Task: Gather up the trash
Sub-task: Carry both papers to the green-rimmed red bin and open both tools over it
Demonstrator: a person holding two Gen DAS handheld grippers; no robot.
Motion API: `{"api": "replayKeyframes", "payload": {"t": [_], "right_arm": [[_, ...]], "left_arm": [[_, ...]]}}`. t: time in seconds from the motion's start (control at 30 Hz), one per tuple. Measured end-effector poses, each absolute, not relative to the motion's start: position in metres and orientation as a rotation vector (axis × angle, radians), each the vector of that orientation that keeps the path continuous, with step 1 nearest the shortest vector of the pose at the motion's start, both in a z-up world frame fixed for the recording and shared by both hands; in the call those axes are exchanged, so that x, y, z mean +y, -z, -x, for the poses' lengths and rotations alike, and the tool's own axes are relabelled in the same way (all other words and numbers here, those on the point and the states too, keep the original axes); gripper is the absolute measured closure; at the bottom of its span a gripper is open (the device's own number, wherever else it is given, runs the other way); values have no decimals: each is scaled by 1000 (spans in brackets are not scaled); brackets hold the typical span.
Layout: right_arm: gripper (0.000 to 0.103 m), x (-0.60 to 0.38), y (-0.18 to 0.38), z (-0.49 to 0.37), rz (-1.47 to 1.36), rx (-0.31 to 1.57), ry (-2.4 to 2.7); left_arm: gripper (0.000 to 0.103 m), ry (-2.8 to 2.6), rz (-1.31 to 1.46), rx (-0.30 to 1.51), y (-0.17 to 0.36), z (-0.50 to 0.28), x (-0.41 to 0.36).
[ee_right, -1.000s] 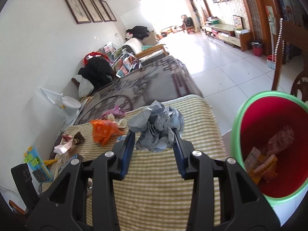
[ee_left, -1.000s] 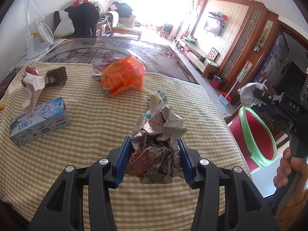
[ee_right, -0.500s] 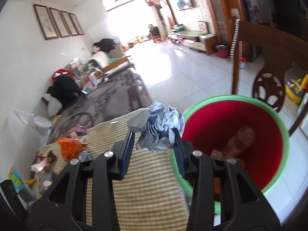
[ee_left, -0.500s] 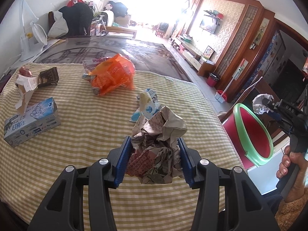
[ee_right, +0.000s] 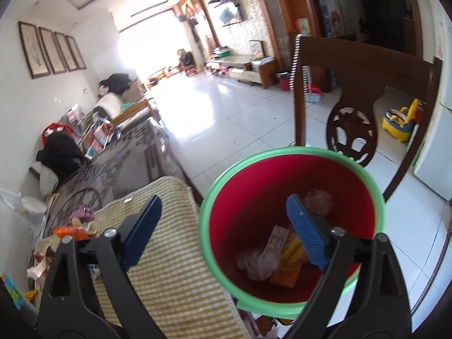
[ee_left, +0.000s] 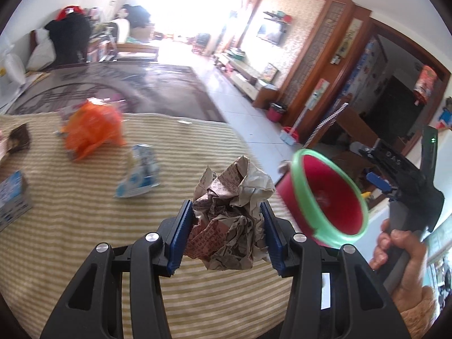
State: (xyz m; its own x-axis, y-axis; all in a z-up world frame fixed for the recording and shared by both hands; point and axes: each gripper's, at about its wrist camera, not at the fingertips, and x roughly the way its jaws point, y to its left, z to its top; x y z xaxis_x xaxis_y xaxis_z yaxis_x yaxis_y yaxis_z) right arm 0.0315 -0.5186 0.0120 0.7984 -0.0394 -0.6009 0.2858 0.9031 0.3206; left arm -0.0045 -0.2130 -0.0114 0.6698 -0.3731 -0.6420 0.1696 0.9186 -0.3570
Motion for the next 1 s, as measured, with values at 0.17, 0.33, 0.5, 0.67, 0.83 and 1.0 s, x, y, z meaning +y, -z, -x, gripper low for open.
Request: {"api": "replayKeyframes", "payload": {"t": [0.17, 0.33, 0.5, 0.67, 0.83, 1.0], "right_arm": [[5, -542, -25, -17, -439, 539, 305], [5, -573, -48, 13, -448, 370, 471], [5, -593, -46, 24, -510, 322, 528], [5, -585, -44, 12, -481, 357, 511], [5, -565, -47, -2, -448, 380, 454], [5, -537, -47, -22, -399, 424, 372]], "left_arm": [[57, 426, 295, 792, 3, -17, -253], [57, 542, 242, 794, -5, -43, -311], [57, 654, 230, 827, -3, -63, -365], [43, 695, 230, 862, 7, -77, -393], [42, 635, 253, 869, 17, -76, -357], [41, 498, 290, 889, 33, -66, -280]]}}
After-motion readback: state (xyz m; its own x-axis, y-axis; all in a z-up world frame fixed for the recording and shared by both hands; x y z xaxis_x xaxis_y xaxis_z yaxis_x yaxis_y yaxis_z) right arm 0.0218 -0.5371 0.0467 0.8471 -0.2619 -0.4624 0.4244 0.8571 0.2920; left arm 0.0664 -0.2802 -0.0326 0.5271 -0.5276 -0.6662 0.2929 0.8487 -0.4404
